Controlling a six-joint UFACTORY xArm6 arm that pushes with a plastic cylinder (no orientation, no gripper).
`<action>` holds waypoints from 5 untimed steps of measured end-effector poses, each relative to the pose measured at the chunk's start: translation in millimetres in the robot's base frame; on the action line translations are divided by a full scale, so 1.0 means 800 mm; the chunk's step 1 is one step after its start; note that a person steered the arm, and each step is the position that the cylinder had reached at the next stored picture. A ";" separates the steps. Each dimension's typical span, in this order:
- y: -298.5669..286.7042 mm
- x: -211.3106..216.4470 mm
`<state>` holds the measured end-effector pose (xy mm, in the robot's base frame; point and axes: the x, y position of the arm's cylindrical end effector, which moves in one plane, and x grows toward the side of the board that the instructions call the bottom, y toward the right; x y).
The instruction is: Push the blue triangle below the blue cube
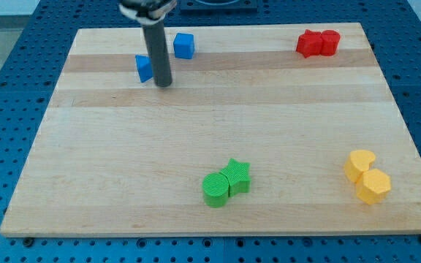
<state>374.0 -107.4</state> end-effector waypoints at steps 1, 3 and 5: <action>-0.012 0.048; -0.065 -0.013; -0.058 -0.040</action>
<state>342.1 -153.6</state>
